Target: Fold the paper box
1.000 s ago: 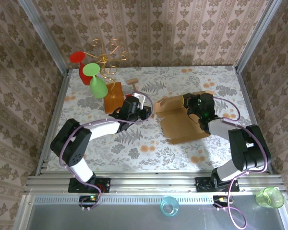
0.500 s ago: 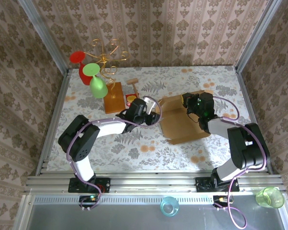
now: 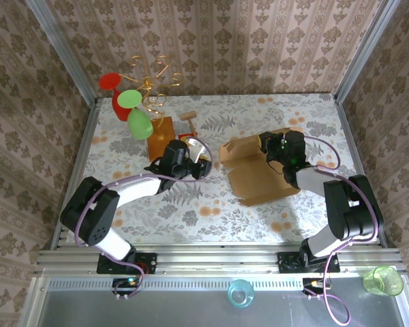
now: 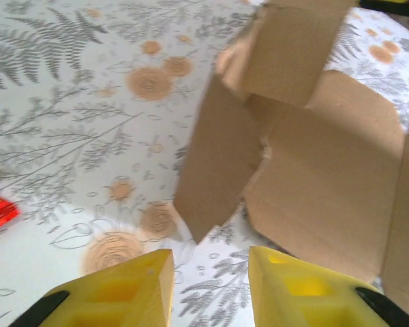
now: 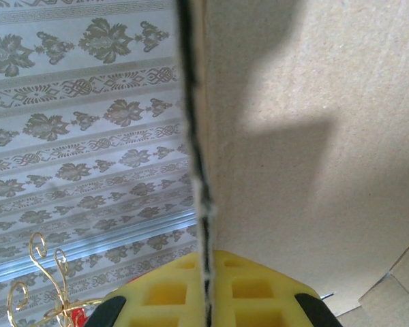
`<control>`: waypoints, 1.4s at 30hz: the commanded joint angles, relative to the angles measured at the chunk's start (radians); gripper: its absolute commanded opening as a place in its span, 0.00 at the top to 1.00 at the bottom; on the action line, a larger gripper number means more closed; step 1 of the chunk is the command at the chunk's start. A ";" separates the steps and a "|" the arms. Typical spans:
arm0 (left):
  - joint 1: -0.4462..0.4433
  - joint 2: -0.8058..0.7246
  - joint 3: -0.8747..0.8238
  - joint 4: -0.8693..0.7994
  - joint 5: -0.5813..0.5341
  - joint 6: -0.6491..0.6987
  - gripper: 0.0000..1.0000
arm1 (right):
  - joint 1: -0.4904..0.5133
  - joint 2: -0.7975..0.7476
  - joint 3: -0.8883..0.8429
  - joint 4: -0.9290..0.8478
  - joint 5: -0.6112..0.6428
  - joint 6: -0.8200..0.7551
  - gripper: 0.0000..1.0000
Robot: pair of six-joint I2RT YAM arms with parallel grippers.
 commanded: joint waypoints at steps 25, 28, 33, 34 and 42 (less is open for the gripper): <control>-0.061 0.289 0.221 0.057 0.054 0.302 0.71 | -0.007 0.033 0.014 -0.071 -0.046 -0.032 1.00; -0.068 0.298 0.241 0.047 0.055 0.311 0.71 | -0.007 0.029 0.015 -0.073 -0.046 -0.031 1.00; -0.081 0.304 0.252 0.045 0.069 0.323 0.71 | -0.007 0.028 0.014 -0.076 -0.046 -0.030 1.00; -0.086 0.304 0.253 0.044 0.071 0.324 0.72 | -0.007 0.028 0.015 -0.076 -0.046 -0.031 1.00; -0.101 0.304 0.264 0.049 0.079 0.321 0.73 | -0.007 0.044 0.017 -0.060 -0.053 -0.023 1.00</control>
